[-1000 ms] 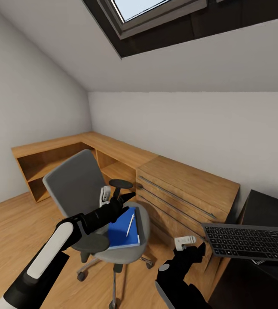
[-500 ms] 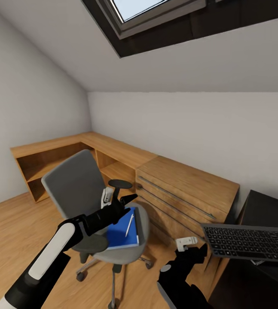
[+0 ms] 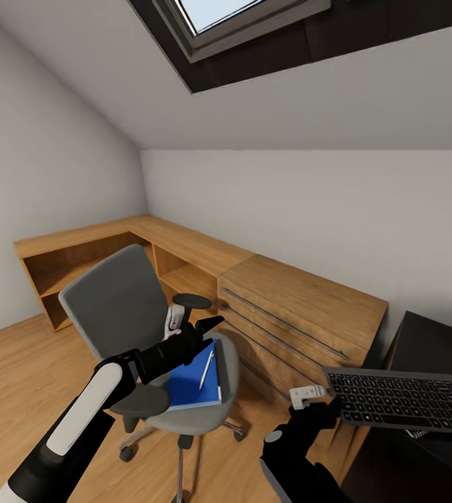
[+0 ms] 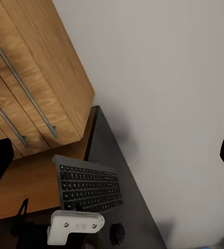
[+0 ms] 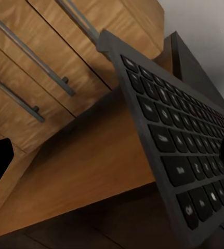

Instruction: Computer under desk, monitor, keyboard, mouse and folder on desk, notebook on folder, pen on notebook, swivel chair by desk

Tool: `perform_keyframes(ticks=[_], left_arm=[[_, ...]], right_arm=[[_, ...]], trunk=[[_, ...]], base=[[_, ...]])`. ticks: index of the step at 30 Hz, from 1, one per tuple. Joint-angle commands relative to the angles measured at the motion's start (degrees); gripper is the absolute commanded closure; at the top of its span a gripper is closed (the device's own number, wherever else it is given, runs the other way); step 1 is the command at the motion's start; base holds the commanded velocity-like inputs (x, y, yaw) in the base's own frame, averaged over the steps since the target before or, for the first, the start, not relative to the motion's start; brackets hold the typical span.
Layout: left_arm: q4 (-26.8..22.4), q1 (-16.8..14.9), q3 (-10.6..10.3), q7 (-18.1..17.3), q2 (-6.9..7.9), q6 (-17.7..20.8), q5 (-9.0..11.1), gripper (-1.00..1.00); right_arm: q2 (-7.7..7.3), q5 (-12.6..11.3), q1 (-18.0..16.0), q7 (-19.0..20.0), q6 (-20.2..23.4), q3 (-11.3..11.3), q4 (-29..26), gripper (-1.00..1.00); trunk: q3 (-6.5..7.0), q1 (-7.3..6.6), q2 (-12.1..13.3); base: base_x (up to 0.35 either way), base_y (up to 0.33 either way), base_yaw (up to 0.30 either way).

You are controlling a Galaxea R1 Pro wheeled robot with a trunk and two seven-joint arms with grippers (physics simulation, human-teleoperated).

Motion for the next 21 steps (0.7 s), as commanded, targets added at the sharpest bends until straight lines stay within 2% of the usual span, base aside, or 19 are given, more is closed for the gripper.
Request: perform_keyframes(ticks=[1,8,21], left_arm=[[-0.07,-0.05,-0.09,0.53,0.03,0.01,0.61,-1.00],[-0.06,-0.05,-0.60,0.65,0.03,0.01,0.66,-1.00],[-0.06,-0.05,-0.75,0.56,0.03,0.01,0.65,-1.00]], right_arm=[[-0.15,-0.48,-0.08,-0.43,0.56,0.27,0.00,-1.00],[-0.60,-0.46,-0.11,-0.35,0.56,-0.14,0.38,-1.00],[-0.97,-0.53,-0.35,-0.25,0.56,-0.27,2.85,-1.00]], trunk=[[-0.06,0.00,-0.04],[-0.06,0.00,-0.04],[-0.06,0.00,-0.04]], base=[[0.010,-0.022,0.000],[0.056,-0.069,0.000],[0.007,-0.008,0.000]])
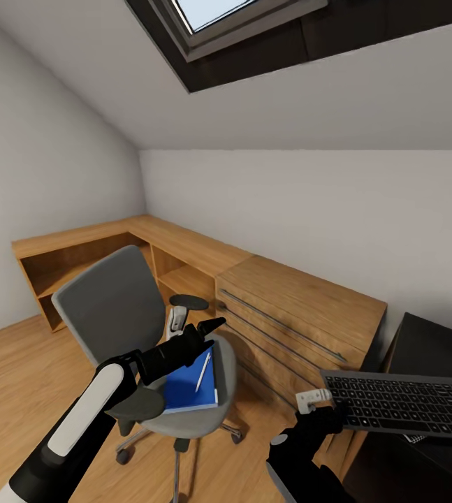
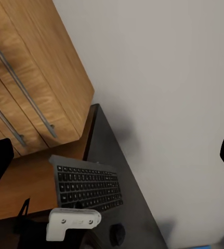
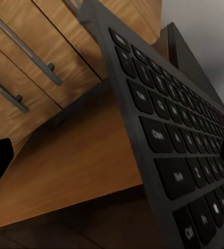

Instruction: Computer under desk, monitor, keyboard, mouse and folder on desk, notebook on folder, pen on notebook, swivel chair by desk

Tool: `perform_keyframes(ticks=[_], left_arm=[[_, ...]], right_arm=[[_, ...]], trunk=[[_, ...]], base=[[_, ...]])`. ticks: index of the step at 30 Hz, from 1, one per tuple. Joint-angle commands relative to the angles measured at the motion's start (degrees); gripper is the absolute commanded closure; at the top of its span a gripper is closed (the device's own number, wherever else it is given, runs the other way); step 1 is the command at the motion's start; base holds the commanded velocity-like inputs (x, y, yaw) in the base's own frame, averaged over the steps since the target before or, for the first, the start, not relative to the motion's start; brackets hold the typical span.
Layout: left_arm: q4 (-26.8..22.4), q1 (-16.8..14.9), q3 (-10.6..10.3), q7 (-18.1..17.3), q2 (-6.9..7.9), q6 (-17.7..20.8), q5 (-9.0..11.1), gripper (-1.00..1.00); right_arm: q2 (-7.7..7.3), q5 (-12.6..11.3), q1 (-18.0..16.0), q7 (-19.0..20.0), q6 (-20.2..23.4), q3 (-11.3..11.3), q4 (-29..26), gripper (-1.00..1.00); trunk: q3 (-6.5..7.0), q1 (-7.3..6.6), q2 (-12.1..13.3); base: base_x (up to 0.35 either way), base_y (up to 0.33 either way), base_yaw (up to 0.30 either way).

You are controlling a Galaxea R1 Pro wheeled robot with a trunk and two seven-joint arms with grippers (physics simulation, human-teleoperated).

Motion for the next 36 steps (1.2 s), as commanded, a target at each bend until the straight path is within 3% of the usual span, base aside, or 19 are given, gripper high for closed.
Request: perform_keyframes(ticks=[1,27,33,36], left_arm=[[-0.08,-0.05,-0.06,0.52,0.03,0.00,0.62,-1.00],[-0.08,-0.05,-0.51,0.52,0.03,0.00,0.65,-1.00],[-0.08,-0.05,-0.51,0.53,0.03,0.00,0.70,-1.00],[-0.08,-0.05,-0.51,0.53,0.03,0.00,0.72,-1.00]], right_arm=[[-0.07,-0.48,-0.08,-0.44,0.56,0.30,0.04,-1.00],[-1.04,-0.57,-0.35,-0.60,0.80,0.24,0.19,-1.00],[-1.18,-0.51,-0.35,-0.43,2.28,-3.01,0.19,-1.00],[-1.20,-0.50,-0.35,-0.39,2.53,-3.60,0.19,-1.00]], trunk=[[-0.06,0.00,-0.04],[-0.06,0.00,-0.04],[-0.06,0.00,-0.04],[-0.06,0.00,-0.04]], base=[[0.000,0.000,0.000],[0.000,0.000,0.000],[0.000,0.000,0.000],[0.000,0.000,0.000]])
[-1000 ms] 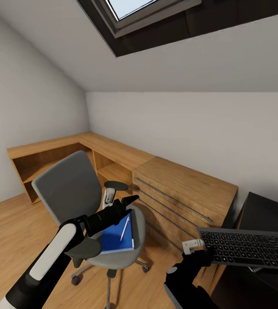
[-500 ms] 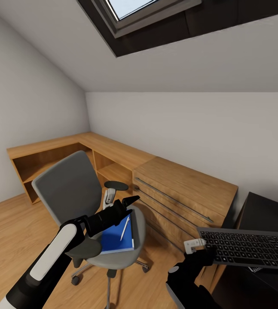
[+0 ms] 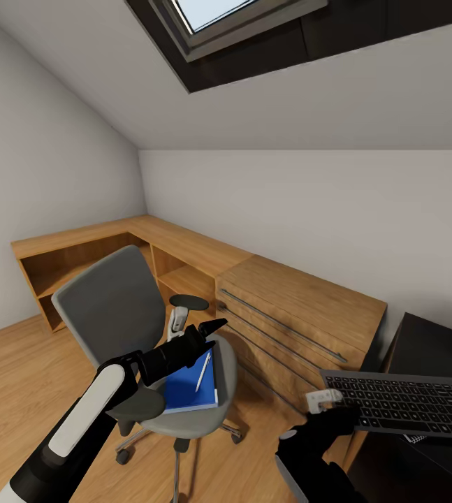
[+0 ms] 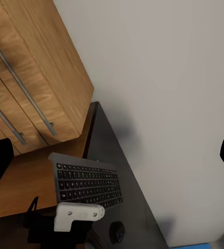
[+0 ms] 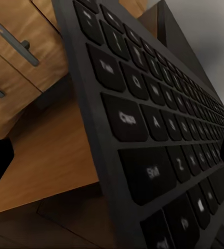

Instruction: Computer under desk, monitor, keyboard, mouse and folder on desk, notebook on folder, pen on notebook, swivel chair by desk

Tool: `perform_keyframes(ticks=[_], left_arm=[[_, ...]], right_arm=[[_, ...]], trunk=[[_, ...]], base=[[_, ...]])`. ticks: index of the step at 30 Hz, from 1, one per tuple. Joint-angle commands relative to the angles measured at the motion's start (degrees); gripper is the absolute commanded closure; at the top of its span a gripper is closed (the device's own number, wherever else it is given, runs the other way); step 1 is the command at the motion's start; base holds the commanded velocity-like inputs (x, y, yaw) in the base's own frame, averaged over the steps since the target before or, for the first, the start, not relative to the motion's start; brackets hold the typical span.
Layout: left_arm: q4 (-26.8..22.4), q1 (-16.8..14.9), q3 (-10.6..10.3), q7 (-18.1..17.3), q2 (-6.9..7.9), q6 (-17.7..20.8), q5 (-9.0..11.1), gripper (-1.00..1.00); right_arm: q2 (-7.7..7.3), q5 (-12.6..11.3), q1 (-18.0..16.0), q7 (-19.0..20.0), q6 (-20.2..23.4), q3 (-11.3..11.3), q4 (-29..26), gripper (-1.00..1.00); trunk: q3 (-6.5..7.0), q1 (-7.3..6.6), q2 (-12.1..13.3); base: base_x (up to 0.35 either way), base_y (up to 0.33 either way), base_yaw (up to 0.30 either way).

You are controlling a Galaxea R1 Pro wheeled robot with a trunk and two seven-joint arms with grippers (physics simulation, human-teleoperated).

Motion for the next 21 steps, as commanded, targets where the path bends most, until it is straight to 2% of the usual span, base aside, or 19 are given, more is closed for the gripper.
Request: perform_keyframes(ticks=[1,21], left_arm=[[-0.07,-0.05,-0.05,0.52,0.03,0.00,0.61,-1.00],[-0.05,-0.05,-0.05,0.52,0.03,0.00,0.63,-1.00]], right_arm=[[-0.06,-0.49,-0.07,-0.44,0.61,0.17,-0.05,-1.00],[-0.07,-0.48,-0.07,-0.50,1.00,-0.38,0.03,-1.00]], trunk=[[-0.06,0.00,-0.04],[-0.06,0.00,-0.04]], base=[[0.000,0.000,0.000],[0.000,0.000,0.000]])
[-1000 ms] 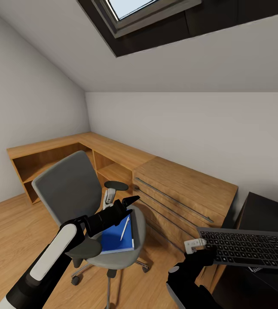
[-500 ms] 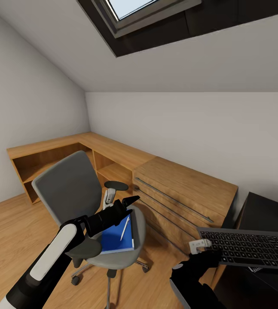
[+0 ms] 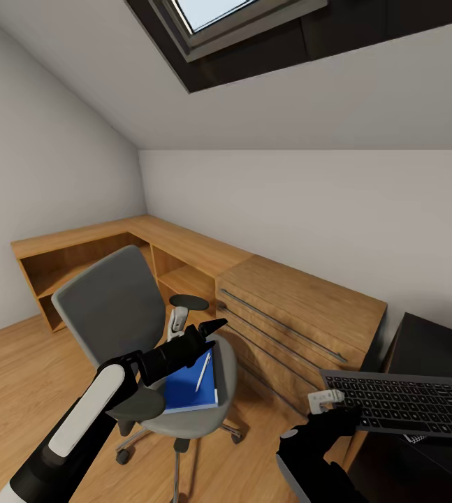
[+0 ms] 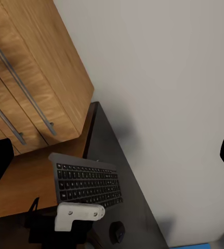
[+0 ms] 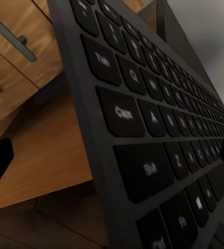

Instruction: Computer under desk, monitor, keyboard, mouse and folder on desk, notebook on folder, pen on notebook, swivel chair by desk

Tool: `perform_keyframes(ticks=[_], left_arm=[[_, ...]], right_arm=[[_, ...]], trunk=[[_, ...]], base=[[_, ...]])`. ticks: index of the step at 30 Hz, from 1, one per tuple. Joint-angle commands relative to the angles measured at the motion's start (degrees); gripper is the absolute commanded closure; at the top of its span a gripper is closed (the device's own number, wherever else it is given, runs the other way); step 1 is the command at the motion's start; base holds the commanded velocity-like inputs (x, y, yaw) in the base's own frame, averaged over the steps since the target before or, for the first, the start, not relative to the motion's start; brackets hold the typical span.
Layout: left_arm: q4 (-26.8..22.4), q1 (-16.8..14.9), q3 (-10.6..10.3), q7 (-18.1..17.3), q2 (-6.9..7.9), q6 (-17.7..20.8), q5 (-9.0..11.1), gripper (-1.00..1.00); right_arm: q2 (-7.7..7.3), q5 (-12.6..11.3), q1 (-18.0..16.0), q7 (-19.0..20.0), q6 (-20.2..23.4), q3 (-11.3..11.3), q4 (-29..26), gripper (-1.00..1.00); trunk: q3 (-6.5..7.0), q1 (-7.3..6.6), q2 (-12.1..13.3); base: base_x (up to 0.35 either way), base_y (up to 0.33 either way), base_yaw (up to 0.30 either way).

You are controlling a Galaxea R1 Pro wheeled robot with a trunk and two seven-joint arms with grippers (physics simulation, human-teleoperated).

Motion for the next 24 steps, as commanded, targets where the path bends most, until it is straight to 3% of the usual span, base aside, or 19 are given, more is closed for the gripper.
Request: perform_keyframes(ticks=[1,24], left_arm=[[-0.07,-0.05,-0.05,0.52,0.03,0.00,0.61,-1.00],[-0.06,-0.05,-0.05,0.52,0.03,0.00,0.61,-1.00]], right_arm=[[-0.05,-0.50,-0.07,-0.47,0.60,0.30,-0.05,-1.00],[-0.05,-0.50,-0.07,-0.44,2.24,0.21,-0.05,-1.00]], trunk=[[-0.06,0.00,-0.04],[-0.06,0.00,-0.04]], base=[[0.000,0.000,0.000],[0.000,0.000,0.000]])
